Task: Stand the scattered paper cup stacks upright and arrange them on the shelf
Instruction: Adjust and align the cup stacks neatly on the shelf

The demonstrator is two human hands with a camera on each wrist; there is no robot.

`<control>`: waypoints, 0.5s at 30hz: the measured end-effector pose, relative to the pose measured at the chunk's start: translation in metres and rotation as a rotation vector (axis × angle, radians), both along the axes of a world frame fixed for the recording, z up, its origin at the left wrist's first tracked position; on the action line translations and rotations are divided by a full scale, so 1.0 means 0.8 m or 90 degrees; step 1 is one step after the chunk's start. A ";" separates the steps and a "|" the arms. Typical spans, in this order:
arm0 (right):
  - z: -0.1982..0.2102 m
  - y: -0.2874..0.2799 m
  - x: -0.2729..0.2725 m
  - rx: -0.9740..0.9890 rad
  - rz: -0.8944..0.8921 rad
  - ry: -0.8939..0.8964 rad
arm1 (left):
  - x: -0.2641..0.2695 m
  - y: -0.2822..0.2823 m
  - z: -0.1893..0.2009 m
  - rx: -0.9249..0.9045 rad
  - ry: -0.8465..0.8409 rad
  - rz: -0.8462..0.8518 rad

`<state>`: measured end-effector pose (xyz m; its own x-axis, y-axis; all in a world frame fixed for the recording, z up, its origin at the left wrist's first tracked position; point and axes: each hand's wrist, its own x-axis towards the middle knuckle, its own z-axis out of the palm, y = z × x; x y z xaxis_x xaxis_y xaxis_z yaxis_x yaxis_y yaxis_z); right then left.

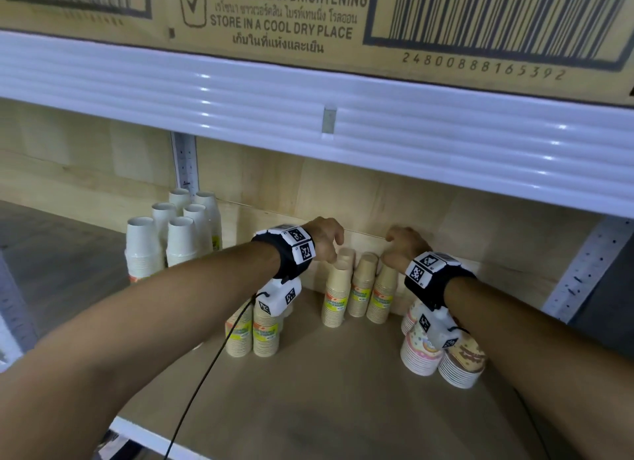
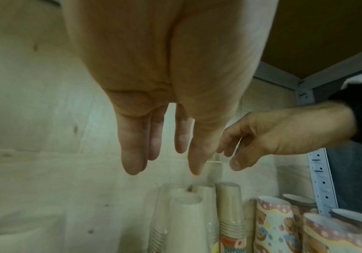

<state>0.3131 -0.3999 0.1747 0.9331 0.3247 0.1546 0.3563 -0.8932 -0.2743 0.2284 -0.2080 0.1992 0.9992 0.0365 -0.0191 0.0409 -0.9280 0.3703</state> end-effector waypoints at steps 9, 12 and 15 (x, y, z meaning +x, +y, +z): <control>0.031 0.075 -0.056 0.042 0.109 -0.043 | -0.072 0.051 0.031 0.046 -0.002 0.050; 0.034 0.105 -0.079 0.057 0.143 -0.037 | -0.096 0.069 0.031 0.062 -0.002 0.076; 0.031 0.132 -0.103 0.056 0.183 -0.014 | -0.116 0.086 0.027 0.067 0.007 0.094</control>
